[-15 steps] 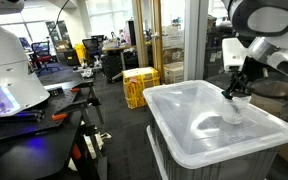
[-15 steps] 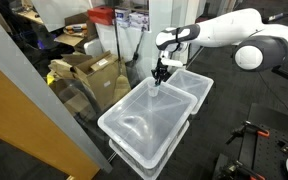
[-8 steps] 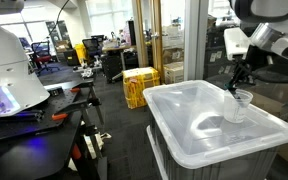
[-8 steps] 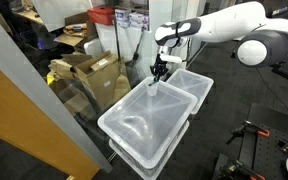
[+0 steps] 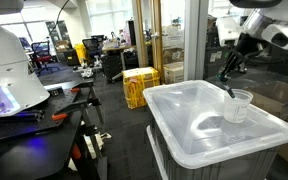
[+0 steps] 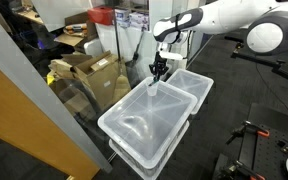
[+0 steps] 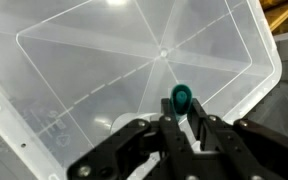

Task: Take the green marker out of the cup, move the cup to the left

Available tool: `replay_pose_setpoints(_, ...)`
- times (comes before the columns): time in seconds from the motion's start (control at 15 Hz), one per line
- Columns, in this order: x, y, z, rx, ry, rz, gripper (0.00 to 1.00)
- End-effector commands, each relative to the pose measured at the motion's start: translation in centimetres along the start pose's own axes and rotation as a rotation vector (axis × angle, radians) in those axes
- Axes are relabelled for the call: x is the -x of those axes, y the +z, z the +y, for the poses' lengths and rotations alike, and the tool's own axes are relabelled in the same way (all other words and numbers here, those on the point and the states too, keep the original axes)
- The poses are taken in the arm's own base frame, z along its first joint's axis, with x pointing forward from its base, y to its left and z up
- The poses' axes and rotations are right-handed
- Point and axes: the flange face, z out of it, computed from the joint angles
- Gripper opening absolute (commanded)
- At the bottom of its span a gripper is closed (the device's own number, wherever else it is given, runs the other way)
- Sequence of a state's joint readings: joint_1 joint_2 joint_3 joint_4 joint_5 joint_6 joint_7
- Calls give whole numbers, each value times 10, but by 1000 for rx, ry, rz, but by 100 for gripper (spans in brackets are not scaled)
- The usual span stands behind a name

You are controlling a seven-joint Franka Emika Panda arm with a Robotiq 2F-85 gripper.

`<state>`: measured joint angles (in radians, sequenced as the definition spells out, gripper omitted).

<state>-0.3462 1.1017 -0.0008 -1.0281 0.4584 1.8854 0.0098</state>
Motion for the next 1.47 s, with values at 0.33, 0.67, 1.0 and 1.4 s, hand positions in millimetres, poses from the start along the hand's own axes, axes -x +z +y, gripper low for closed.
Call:
replay_pose_setpoints(0.33, 70, -13, -33, 123, -15, 49, 5)
replay_pose_setpoints(0.67, 103, -5, -42, 189, -57, 162, 5)
replay_pose_setpoints(1.0, 128, 1, -47, 237, -87, 295, 5)
replay_pose_setpoints(1.4, 146, 10, -54, 298, -130, 342, 5)
